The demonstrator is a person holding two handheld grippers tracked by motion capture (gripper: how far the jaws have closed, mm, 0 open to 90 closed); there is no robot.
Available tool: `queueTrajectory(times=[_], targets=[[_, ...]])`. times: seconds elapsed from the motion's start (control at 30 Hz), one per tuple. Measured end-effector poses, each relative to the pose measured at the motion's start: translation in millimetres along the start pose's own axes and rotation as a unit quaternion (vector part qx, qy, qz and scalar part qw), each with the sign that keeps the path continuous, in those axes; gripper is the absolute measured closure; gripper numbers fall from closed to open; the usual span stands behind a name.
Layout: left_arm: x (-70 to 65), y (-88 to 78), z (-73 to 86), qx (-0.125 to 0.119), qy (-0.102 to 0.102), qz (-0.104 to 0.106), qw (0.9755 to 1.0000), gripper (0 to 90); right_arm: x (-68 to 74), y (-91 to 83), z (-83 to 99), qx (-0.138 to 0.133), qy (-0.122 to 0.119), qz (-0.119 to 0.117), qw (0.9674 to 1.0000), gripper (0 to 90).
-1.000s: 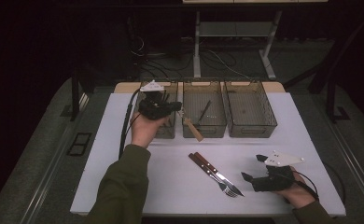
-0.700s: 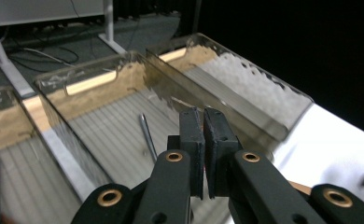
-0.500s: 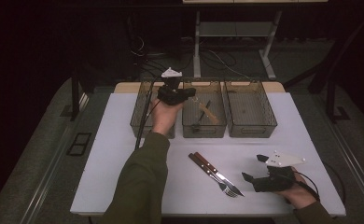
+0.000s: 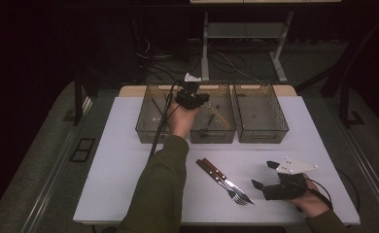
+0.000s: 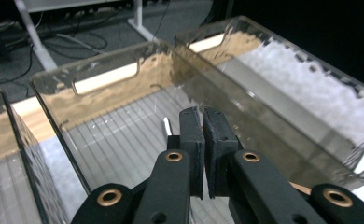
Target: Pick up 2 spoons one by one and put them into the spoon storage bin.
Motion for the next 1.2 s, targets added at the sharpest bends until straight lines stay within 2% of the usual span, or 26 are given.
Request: queueTrajectory(times=[0.3,0.37,0.53,0.63,0.67,0.7,0.77,0.9,0.93,1.07,1.2], targets=[[-11.6,14.9,14.6,0.032,0.026,-0.012,0.9991,86.2,0.6,0.2,-0.2,0.000,-0.003,-0.001,1.0000,13.5],[-12.4,15.4,15.3,0.029,0.033,-0.016,0.9989,82.1,0.7,0.2,-0.2,0.000,-0.002,-0.001,1.0000,13.6],[-13.3,13.4,14.7,0.028,0.032,-0.004,0.9991,72.0,0.8,0.5,-0.4,0.000,-0.004,0.000,1.0000,13.6],[-13.7,10.3,12.4,0.021,0.034,-0.001,0.9992,66.8,0.7,0.7,0.0,0.002,-0.004,0.000,1.0000,13.5],[-13.0,9.1,11.9,0.019,0.044,0.000,0.9989,65.0,0.6,0.8,0.0,0.002,-0.005,0.000,1.0000,13.5],[-14.7,8.1,11.1,0.016,0.036,0.002,0.9992,62.5,0.6,0.8,0.0,0.002,-0.005,0.000,1.0000,13.5],[-16.1,5.2,10.1,0.013,0.036,0.009,0.9992,59.3,0.6,0.8,0.2,0.002,-0.005,0.000,1.0000,13.5],[-19.3,-1.9,10.6,0.014,0.055,0.026,0.9981,52.0,0.3,0.9,0.3,0.002,-0.004,0.000,1.0000,13.5],[-22.0,-3.8,10.2,0.010,0.049,0.035,0.9981,50.1,0.3,0.9,0.3,0.002,-0.004,0.000,1.0000,13.5],[-23.7,-15.9,13.9,0.010,0.072,0.046,0.9963,44.0,-2.1,-0.1,0.4,0.001,-0.003,0.005,1.0000,13.5],[-24.1,-30.2,20.7,0.004,0.081,0.055,0.9952,40.0,-3.7,0.6,0.9,0.001,0.004,0.009,1.0000,13.5]])
Point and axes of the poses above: each handheld gripper's, and its own axes: y roughly forward along the jaws, z roughly out of its underside, x roughly to its left, the point moved 9 cm from there along y, roughly forward along the jaws, and after that the axes turned 13 degrees about -z, right-handed, at the moved point
